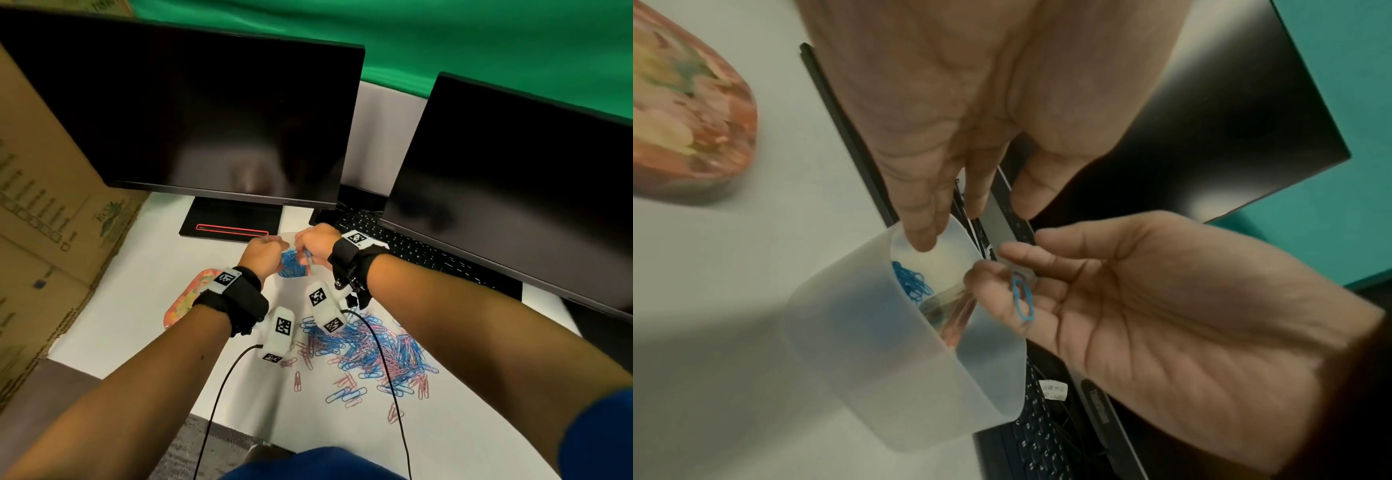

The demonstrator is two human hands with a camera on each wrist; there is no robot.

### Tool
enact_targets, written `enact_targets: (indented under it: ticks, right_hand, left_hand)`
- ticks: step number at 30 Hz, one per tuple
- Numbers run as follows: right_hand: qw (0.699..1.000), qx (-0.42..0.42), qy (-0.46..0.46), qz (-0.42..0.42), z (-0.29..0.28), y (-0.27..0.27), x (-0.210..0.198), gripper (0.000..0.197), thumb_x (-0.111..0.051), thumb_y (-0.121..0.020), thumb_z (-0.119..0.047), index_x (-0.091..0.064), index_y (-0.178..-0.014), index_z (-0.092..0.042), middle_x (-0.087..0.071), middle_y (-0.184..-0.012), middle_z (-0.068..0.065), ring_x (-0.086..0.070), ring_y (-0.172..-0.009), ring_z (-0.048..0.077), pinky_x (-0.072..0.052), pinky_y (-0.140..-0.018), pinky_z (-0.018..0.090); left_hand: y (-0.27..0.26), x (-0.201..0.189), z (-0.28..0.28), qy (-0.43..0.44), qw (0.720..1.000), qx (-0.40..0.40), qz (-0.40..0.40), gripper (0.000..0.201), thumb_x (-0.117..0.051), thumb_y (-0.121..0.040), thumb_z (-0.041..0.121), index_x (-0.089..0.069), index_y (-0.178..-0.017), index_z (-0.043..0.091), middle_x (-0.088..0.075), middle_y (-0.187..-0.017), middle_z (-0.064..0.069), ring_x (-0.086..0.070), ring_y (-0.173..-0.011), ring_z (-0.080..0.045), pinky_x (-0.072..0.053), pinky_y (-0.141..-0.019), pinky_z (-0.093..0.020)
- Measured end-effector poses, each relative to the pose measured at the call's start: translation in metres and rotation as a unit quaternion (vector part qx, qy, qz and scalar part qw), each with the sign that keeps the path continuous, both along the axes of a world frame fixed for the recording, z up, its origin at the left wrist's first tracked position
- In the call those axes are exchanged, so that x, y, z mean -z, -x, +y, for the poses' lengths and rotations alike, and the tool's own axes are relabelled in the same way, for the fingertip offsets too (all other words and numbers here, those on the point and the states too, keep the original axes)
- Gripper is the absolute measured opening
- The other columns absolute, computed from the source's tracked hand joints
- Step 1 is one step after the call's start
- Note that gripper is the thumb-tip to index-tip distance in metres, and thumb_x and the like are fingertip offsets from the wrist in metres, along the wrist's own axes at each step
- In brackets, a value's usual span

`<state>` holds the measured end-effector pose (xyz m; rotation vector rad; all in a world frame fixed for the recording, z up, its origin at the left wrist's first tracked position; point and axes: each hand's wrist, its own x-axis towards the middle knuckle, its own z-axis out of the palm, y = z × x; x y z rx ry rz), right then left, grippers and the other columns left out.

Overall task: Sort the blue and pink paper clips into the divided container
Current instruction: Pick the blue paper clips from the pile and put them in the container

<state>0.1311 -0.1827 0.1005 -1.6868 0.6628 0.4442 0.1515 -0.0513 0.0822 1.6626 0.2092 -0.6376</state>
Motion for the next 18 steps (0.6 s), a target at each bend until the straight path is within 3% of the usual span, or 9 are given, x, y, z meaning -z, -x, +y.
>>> enact_targets:
  ticks: [4,7,9,12,15,18]
  right_hand:
    - [0.999,0.024,-0.027,-0.015,-0.003,0.004,0.001,0.034,-0.058,-0.083,-0.008,-0.060,-0.117,-0.007,-0.058,-0.107,0.010,-0.060,-0.094,0.024,-0.055,-0.090,0.042]
    - [0.995,0.063,-0.061,-0.037,-0.003,0.016,-0.009,0.037,-0.053,-0.089,0.000,-0.055,-0.126,0.001,-0.055,-0.105,0.014,-0.059,-0.107,0.030,-0.048,-0.101,0.044]
    - [0.991,0.088,-0.088,-0.055,-0.005,0.027,-0.016,0.033,-0.048,-0.093,0.004,-0.055,-0.125,0.004,-0.053,-0.100,0.017,-0.057,-0.099,0.028,-0.046,-0.102,0.039]
    - [0.994,0.069,-0.053,-0.066,-0.017,0.052,-0.016,0.032,-0.042,-0.093,0.006,-0.057,-0.122,0.006,-0.056,-0.087,0.014,-0.055,-0.073,0.018,-0.052,-0.089,0.035]
    - [0.992,-0.032,0.088,-0.084,-0.035,0.091,-0.001,0.029,-0.045,-0.090,0.006,-0.066,-0.108,-0.003,-0.062,-0.089,0.008,-0.058,-0.069,0.014,-0.050,-0.064,0.022]
    - [0.960,-0.146,0.228,-0.072,-0.049,0.140,0.021,0.024,-0.052,-0.089,-0.007,-0.068,-0.091,-0.025,-0.066,-0.090,-0.006,-0.063,-0.079,0.011,-0.051,-0.069,0.019]
  left_hand:
    - [0.004,0.003,0.003,-0.025,0.999,0.022,-0.041,0.028,-0.051,-0.091,0.005,-0.058,-0.118,0.006,-0.058,-0.116,-0.013,-0.057,-0.106,-0.026,-0.050,-0.095,-0.038]
    - [0.013,0.008,0.005,-0.040,0.994,0.046,-0.086,0.024,-0.054,-0.087,0.005,-0.061,-0.110,0.010,-0.062,-0.108,-0.012,-0.060,-0.108,-0.031,-0.050,-0.097,-0.044]
    - [0.022,0.012,0.005,-0.056,0.988,0.078,-0.119,0.019,-0.056,-0.085,0.006,-0.064,-0.099,0.016,-0.065,-0.096,-0.005,-0.063,-0.100,-0.030,-0.052,-0.091,-0.042]
    - [0.043,0.019,0.006,-0.095,0.966,0.151,-0.189,0.015,-0.061,-0.084,0.009,-0.067,-0.084,0.022,-0.065,-0.082,0.007,-0.062,-0.078,-0.015,-0.050,-0.076,-0.026]
    - [0.072,0.028,0.009,-0.122,0.923,0.268,-0.246,0.022,-0.065,-0.081,0.006,-0.065,-0.073,0.026,-0.067,-0.075,0.010,-0.058,-0.063,0.002,-0.044,-0.066,-0.013]
    - [0.101,0.040,0.010,-0.161,0.873,0.389,-0.245,0.017,-0.064,-0.077,0.009,-0.066,-0.072,0.025,-0.066,-0.070,0.012,-0.060,-0.063,0.001,-0.047,-0.066,-0.015]
